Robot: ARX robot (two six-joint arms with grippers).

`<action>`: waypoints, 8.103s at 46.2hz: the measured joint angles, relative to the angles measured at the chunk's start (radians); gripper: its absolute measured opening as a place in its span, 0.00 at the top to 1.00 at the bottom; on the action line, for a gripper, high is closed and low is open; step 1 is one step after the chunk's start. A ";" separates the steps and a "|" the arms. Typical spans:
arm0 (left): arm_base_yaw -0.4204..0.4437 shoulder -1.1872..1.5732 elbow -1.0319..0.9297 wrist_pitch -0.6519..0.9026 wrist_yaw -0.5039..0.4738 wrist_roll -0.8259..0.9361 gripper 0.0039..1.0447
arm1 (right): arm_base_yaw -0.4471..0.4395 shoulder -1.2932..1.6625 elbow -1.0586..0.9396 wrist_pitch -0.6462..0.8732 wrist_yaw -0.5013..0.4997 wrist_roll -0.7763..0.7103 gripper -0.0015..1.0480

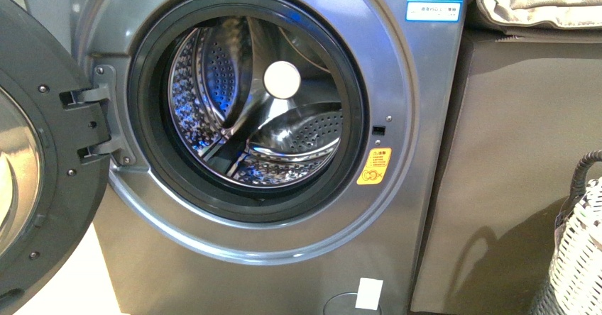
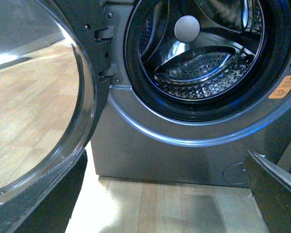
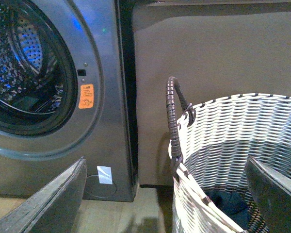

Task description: Put clothes into washing machine

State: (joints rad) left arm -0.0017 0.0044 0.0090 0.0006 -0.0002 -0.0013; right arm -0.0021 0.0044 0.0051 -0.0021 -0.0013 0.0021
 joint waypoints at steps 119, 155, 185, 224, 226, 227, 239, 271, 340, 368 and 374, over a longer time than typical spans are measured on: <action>0.000 0.000 0.000 0.000 0.000 0.000 0.06 | -0.504 2.509 1.106 0.655 -0.058 0.087 0.07; 0.000 0.000 0.000 0.000 0.000 0.000 0.06 | -0.607 2.931 1.443 0.456 0.010 0.160 0.07; 0.000 0.000 0.000 0.000 0.000 0.000 0.06 | -0.602 3.074 1.641 0.355 -0.026 0.113 0.07; 0.000 0.000 0.000 0.000 0.000 0.000 0.06 | -0.529 2.941 1.400 0.533 -0.092 0.135 0.84; 0.000 0.000 0.000 0.000 0.000 0.000 0.06 | -0.520 2.912 1.360 0.558 -0.105 0.144 0.88; 0.000 0.000 0.000 0.000 0.000 0.000 0.06 | -0.518 2.904 1.351 0.564 -0.107 0.146 0.88; 0.000 0.000 0.000 0.000 0.000 0.000 0.06 | -0.431 2.563 1.063 0.802 -0.171 0.156 0.90; 0.000 0.000 0.000 0.000 0.000 0.000 0.06 | -0.312 1.675 0.752 0.850 -0.201 0.122 0.90; 0.000 0.000 0.000 0.000 0.000 0.000 0.06 | 0.472 1.791 2.406 -0.296 -0.138 0.034 0.90; 0.000 0.000 0.000 0.000 0.000 0.000 0.06 | 0.472 1.791 2.408 -0.296 -0.132 0.036 0.90; 0.085 0.047 0.006 0.013 0.179 -0.122 0.06 | 0.472 1.791 2.408 -0.296 -0.132 0.036 0.90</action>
State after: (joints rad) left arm 0.0834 0.0517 0.0147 0.0135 0.1787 -0.1238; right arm 0.4698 1.7950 2.4134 -0.2985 -0.1333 0.0383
